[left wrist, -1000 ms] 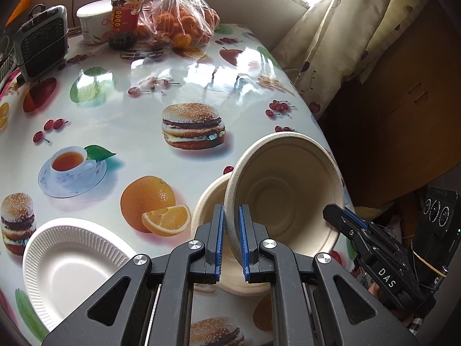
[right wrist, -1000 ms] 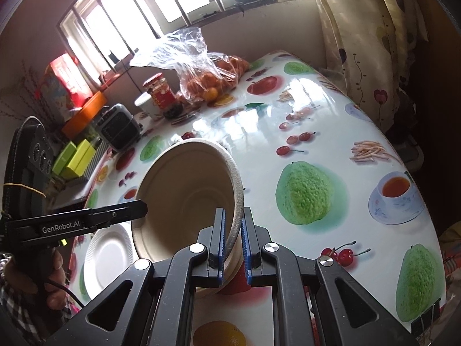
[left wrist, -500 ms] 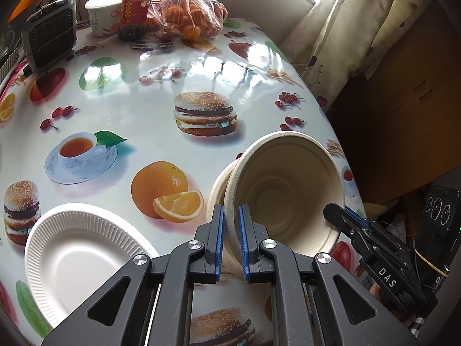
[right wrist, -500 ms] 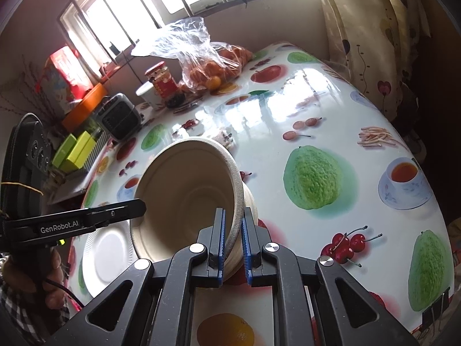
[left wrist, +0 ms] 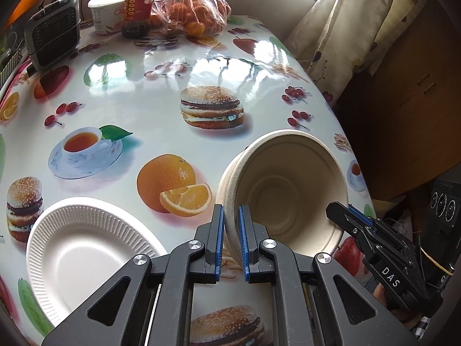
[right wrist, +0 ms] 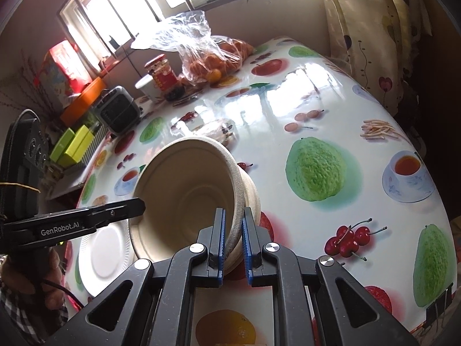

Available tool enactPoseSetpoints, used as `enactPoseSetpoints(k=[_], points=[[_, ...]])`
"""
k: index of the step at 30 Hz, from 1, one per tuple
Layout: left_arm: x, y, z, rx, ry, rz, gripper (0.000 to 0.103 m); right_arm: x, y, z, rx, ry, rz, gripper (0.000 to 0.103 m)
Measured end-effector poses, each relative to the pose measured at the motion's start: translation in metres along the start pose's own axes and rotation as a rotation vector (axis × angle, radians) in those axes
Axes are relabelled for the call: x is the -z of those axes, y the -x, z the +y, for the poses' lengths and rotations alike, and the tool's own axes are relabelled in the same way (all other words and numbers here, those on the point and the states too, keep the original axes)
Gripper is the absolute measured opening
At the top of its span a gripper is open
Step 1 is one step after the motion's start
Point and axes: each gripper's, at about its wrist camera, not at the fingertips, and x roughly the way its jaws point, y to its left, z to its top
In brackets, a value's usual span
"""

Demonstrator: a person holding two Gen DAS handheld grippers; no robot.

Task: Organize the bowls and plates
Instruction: 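Lower the left tool's bowl toward the bowl below while the right holds its bowl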

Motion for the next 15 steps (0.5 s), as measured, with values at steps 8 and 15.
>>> enactPoseSetpoints(k=[8,15], points=[[0.0003,-0.0032,0.0001,-0.01,-0.004,-0.004,0.011,0.0013,-0.0034,0.0026,0.017,0.01,0.004,0.013],[0.0004,-0.0035,0.0001,-0.009,-0.002,-0.008,0.011,0.0018,-0.0038,0.0022,0.019,0.01,0.003,0.013]])
